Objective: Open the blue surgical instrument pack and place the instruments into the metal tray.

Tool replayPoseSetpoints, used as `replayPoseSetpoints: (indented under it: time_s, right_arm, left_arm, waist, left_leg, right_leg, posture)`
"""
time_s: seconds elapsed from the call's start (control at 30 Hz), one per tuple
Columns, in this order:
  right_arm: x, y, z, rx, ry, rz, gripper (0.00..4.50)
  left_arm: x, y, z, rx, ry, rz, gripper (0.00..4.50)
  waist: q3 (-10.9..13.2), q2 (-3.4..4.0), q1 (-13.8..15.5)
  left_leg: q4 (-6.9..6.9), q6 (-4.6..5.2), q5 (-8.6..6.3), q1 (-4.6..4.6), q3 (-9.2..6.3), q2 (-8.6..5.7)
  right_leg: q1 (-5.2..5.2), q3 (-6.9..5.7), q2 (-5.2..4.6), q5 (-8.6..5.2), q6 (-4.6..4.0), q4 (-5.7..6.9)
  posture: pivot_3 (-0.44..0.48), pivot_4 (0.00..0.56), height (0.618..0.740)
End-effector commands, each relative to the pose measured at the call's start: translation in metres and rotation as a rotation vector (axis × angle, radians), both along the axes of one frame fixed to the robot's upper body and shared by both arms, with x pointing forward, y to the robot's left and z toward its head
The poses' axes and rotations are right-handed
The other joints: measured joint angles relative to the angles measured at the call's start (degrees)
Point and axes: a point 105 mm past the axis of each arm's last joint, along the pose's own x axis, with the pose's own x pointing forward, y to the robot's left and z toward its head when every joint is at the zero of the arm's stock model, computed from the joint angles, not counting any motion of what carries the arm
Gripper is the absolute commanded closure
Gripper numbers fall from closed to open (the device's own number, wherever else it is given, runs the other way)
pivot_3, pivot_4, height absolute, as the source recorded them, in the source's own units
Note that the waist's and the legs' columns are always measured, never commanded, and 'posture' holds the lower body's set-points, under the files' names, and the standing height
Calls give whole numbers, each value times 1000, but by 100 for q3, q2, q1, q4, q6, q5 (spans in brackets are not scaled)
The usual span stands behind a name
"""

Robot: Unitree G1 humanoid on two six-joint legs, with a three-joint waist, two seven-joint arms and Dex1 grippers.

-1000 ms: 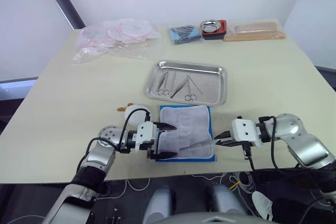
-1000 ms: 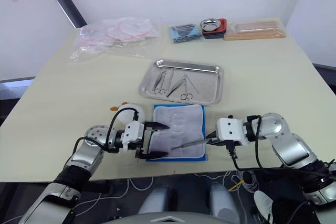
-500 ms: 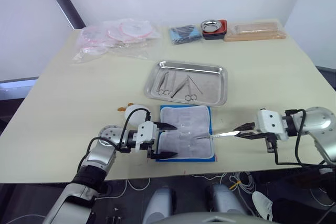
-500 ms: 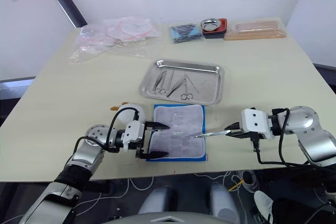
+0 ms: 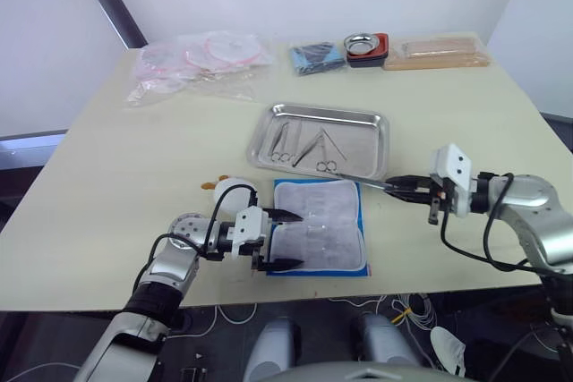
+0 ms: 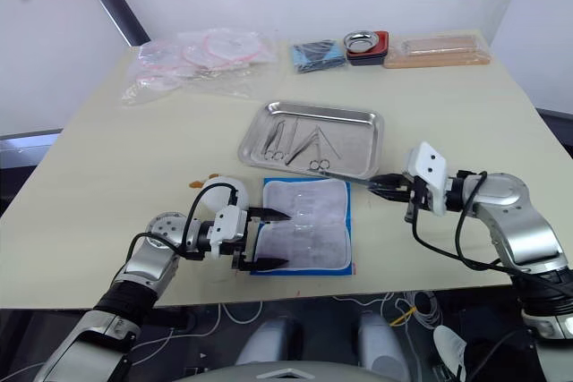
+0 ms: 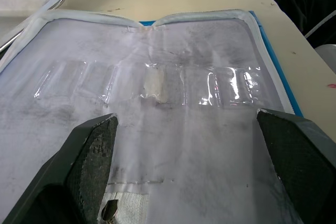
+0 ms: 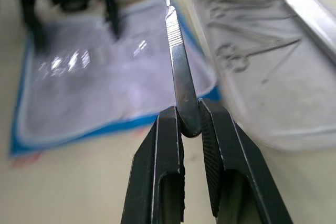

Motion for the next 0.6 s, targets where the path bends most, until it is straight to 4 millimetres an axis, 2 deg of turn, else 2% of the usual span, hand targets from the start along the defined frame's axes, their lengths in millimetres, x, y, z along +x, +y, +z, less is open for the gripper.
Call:
replayPoseSetpoints:
  time_s: [0.03, 0.17, 0.3, 0.5, 0.6]
  right_arm:
    - [23, 3, 15, 91, -16, -167, 4431]
    - [42, 14, 15, 145, 16, -326, 4431]
    - [61, 15, 14, 161, 33, -479, 4431]
    - [85, 23, 7, 151, 64, -644, 4431]
    - [89, 32, 4, 148, 87, -669, 4431]
  left_arm:
    - [-30, 18, -60, 187, 225, 17, 0]
    - [-29, 19, -59, 186, 224, 22, 0]
    - [-29, 20, -59, 187, 223, 27, 0]
    - [-30, 20, -59, 187, 224, 31, 0]
    - [-30, 20, -59, 187, 223, 32, 0]
  waist:
    - [0, 1, -1]
    - [-2, 7, -8]
    - [-6, 15, -2]
    - [-12, 28, -21]
    - [-18, 42, -19]
  left_leg:
    - [0, 0, 0, -1, -1, 0]
    - [-1, 0, 0, 0, 0, 0]
    - [-1, 1, 0, -5, -1, -1]
    - [-2, 1, 0, -4, -2, 0]
    - [-2, 2, 0, -2, -1, 0]
  right_leg:
    - [0, 0, 0, 0, 0, -1]
    - [0, 1, 0, 1, 0, 0]
    - [-2, 1, 0, 1, 0, 0]
    - [-2, 0, 1, 1, 0, 0]
    - [-2, 2, 2, 1, 0, 0]
  posture:
    - [0, 150, 740]
    - [0, 150, 740]
    - [0, 150, 740]
    - [0, 150, 740]
    - [0, 150, 740]
